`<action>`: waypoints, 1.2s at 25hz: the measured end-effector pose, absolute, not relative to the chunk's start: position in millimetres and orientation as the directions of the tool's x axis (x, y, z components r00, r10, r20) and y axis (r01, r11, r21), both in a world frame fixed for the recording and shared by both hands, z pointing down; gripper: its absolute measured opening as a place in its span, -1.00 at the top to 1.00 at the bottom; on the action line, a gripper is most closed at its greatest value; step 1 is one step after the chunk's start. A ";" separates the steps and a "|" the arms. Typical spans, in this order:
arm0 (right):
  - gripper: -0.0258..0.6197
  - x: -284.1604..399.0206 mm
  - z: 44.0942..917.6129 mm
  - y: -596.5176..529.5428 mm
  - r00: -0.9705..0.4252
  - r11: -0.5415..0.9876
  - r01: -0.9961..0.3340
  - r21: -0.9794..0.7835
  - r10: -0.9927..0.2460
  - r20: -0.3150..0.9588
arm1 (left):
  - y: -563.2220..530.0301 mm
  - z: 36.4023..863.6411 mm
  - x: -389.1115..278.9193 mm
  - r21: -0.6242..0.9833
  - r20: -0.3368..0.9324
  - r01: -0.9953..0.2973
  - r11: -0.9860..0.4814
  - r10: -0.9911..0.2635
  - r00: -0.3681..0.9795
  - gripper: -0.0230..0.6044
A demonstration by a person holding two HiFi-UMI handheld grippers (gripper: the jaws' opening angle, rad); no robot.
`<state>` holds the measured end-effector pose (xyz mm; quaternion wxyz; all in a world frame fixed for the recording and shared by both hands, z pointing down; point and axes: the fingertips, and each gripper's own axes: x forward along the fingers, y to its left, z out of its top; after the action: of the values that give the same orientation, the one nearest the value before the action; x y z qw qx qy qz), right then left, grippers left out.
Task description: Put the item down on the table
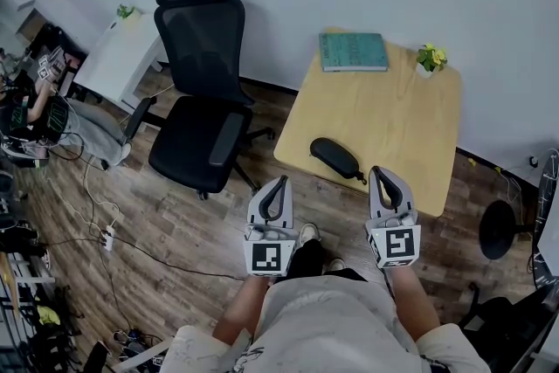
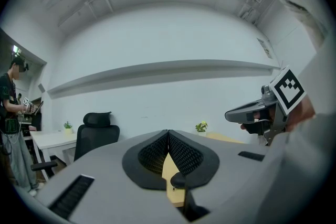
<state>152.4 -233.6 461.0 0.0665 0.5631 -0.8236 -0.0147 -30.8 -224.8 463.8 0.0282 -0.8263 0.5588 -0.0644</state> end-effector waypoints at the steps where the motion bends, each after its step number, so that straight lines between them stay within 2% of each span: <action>1: 0.87 153.0 461.3 -234.2 -0.354 0.363 -0.926 0.105 -0.930 0.095 | -225.1 463.5 -30.7 -0.120 0.073 -0.920 -0.374 -0.927 0.367 0.90; 30: 0.87 150.8 471.6 -242.2 -0.335 0.350 -0.931 0.105 -0.932 0.139 | -227.9 471.9 -40.0 -0.083 0.085 -0.933 -0.351 -0.935 0.344 0.90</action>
<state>150.8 -242.2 471.6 0.0872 0.5702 -0.8169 -0.0032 -40.0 -227.9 471.9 0.0098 -0.8198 0.5695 -0.0587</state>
